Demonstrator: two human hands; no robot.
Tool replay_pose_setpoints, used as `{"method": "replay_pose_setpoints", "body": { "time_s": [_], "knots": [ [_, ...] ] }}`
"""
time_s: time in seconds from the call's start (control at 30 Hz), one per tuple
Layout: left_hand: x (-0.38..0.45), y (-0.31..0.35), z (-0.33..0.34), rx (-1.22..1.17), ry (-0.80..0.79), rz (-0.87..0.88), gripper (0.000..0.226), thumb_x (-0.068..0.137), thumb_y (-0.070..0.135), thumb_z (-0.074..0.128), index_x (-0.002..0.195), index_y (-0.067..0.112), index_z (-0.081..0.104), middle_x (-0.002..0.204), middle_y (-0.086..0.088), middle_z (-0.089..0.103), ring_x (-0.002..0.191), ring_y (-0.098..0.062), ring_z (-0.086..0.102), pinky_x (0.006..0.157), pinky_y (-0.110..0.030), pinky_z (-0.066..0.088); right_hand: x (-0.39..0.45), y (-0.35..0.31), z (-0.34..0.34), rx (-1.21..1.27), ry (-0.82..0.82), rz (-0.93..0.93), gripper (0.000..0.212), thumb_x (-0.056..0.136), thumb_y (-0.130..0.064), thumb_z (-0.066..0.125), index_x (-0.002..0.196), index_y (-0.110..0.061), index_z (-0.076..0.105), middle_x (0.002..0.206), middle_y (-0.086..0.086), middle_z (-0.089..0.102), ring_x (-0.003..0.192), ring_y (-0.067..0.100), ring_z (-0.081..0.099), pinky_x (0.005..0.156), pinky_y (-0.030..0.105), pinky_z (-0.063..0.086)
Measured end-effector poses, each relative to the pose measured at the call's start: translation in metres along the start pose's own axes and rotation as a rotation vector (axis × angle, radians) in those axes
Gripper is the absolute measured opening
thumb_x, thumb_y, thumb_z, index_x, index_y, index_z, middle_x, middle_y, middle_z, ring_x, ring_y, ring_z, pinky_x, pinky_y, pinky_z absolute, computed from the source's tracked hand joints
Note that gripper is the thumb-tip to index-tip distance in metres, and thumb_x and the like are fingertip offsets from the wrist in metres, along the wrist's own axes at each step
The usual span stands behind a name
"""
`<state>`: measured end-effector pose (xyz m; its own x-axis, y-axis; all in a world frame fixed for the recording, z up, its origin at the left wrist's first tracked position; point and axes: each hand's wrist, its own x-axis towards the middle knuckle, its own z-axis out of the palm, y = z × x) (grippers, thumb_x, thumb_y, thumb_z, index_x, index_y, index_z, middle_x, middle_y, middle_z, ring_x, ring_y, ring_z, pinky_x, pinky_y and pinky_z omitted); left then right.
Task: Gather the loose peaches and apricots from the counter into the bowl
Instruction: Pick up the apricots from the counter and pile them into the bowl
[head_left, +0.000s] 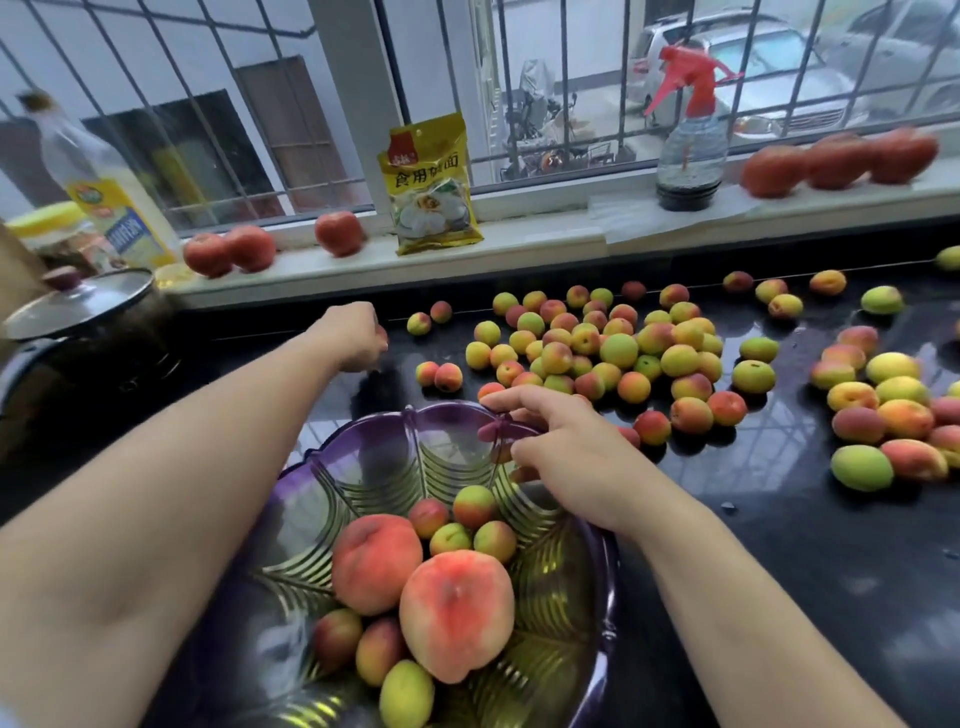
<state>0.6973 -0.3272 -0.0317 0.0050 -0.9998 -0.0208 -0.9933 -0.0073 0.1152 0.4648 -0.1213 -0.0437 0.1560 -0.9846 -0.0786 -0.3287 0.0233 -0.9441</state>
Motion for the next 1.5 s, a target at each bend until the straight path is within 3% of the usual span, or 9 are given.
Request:
{"method": "replay_pose_setpoints", "body": {
  "time_s": [0.17,0.3,0.43,0.53,0.77,0.9,1.1,1.37,1.5],
  "knots": [
    [-0.085,0.008,-0.048,-0.464,0.116,0.065,0.011,0.096,0.024,0.068,0.095,0.014,0.072,0.074,0.001,0.067,0.071,-0.024,0.065,0.055,-0.027,0.045,0.0,-0.001,0.002,0.035,0.021,0.033,0.053,0.092,0.006,0.051,0.129,-0.029,0.064,0.11,-0.012,0.061,0.103,0.013,0.062,0.09,0.043,0.059],
    [-0.183,0.022,-0.064,-0.724,0.047,0.277,0.024,0.088,0.017,0.082,0.109,0.022,0.073,0.091,0.007,0.077,0.079,-0.003,0.07,0.075,-0.021,0.056,-0.001,-0.002,0.002,0.041,0.02,0.044,0.053,0.091,0.004,0.052,0.128,-0.031,0.064,0.118,-0.005,0.064,0.107,0.017,0.063,0.093,0.046,0.058],
    [-0.237,0.042,-0.047,-0.632,-0.136,0.33,0.03,0.081,0.021,0.087,0.106,0.026,0.071,0.096,0.005,0.076,0.088,-0.004,0.072,0.081,-0.023,0.059,-0.004,-0.004,0.003,0.016,0.017,0.026,0.052,0.092,0.003,0.052,0.132,-0.028,0.062,0.118,-0.005,0.065,0.113,0.018,0.062,0.097,0.045,0.056],
    [-0.245,0.062,-0.026,-0.469,-0.135,0.361,0.025,0.082,0.031,0.084,0.103,0.028,0.07,0.094,0.012,0.07,0.087,-0.001,0.066,0.079,-0.02,0.055,-0.006,-0.004,0.002,0.011,0.017,0.015,0.051,0.092,0.002,0.054,0.134,-0.027,0.061,0.126,-0.001,0.063,0.115,0.019,0.06,0.098,0.044,0.055],
    [-0.25,0.079,0.002,-0.129,-0.138,0.497,0.029,0.089,0.04,0.071,0.113,0.028,0.06,0.095,0.016,0.053,0.107,-0.018,0.05,0.093,-0.044,0.049,-0.012,-0.005,0.002,-0.001,0.03,0.017,0.048,0.101,0.0,0.048,0.141,-0.025,0.055,0.121,-0.004,0.055,0.115,0.017,0.056,0.073,0.018,0.051],
    [-0.254,0.081,0.002,-0.033,-0.129,0.522,0.028,0.092,0.044,0.067,0.113,0.028,0.058,0.101,0.014,0.056,0.112,-0.018,0.046,0.096,-0.044,0.044,-0.011,-0.006,0.004,-0.017,0.039,0.019,0.05,0.099,0.002,0.048,0.14,-0.024,0.056,0.125,0.0,0.061,0.115,0.02,0.058,0.088,0.032,0.058],
    [-0.255,0.076,0.004,0.049,-0.134,0.574,0.028,0.095,0.048,0.059,0.116,0.029,0.059,0.118,0.012,0.061,0.123,-0.017,0.039,0.107,-0.042,0.03,-0.011,-0.005,0.004,-0.028,0.046,0.012,0.049,0.099,0.001,0.048,0.14,-0.025,0.056,0.123,-0.003,0.059,0.119,0.02,0.057,0.096,0.036,0.056],
    [-0.258,0.08,0.007,0.09,-0.113,0.546,0.027,0.095,0.049,0.058,0.106,0.028,0.047,0.108,0.009,0.052,0.107,-0.018,0.038,0.088,-0.036,0.028,-0.01,-0.004,0.005,-0.018,0.043,0.015,0.048,0.1,0.001,0.048,0.14,-0.025,0.056,0.121,-0.004,0.058,0.119,0.02,0.056,0.089,0.028,0.054],
    [-0.258,0.079,0.01,0.026,-0.122,0.575,0.028,0.092,0.043,0.065,0.113,0.029,0.054,0.112,0.013,0.058,0.115,-0.016,0.042,0.098,-0.039,0.032,-0.009,-0.004,0.004,-0.024,0.039,0.018,0.048,0.101,0.001,0.048,0.14,-0.025,0.055,0.124,-0.004,0.058,0.118,0.018,0.055,0.069,0.016,0.048]
  ]
}}
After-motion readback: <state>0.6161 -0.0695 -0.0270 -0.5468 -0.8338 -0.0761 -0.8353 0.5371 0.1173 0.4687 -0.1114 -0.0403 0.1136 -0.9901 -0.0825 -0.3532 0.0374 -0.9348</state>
